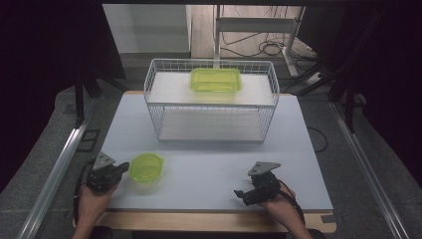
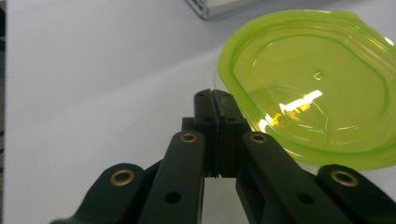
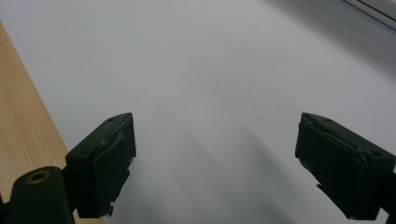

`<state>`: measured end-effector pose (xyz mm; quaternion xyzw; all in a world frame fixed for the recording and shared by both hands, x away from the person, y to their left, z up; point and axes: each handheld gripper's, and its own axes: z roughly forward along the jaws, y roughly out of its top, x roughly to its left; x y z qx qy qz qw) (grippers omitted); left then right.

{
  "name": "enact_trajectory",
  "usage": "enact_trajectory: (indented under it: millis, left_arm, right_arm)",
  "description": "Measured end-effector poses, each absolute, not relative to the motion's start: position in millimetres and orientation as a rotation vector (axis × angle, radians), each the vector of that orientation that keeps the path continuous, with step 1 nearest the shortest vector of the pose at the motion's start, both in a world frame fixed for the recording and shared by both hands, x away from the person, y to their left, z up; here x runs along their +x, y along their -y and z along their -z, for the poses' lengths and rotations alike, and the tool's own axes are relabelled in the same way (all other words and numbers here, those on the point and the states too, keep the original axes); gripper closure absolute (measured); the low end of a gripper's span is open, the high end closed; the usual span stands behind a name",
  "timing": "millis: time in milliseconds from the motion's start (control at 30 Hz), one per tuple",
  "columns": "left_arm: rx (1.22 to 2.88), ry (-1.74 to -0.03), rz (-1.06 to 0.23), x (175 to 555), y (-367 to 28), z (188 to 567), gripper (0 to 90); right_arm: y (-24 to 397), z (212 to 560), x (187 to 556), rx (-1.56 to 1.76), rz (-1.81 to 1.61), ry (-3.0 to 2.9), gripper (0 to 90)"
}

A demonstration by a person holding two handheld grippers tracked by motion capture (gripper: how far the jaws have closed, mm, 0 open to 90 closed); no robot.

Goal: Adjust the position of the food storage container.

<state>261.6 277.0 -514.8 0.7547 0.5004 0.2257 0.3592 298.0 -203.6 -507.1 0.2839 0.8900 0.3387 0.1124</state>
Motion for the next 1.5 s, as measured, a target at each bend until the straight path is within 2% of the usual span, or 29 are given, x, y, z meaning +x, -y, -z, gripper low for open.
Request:
enact_trajectory:
  millis: [500,600,767,1500]
  left_arm:
    - [1.987,-1.239,-0.509,268,-258,517,89.6]
    - [2.014,-1.257,-0.435,272,-259,525,88.8]
    - [2.047,-1.234,-0.385,276,-252,529,89.1]
    - [2.179,-1.087,-0.305,292,-199,532,89.6]
  right_arm:
    - [205,508,299,0.835,-0.983,-2.616,12.8]
    - [205,507,298,0.837,-0.983,-2.615,12.8]
    - [205,507,298,0.837,-0.984,-2.612,12.8]
    - [206,506,298,0.83,-0.984,-2.613,12.8]
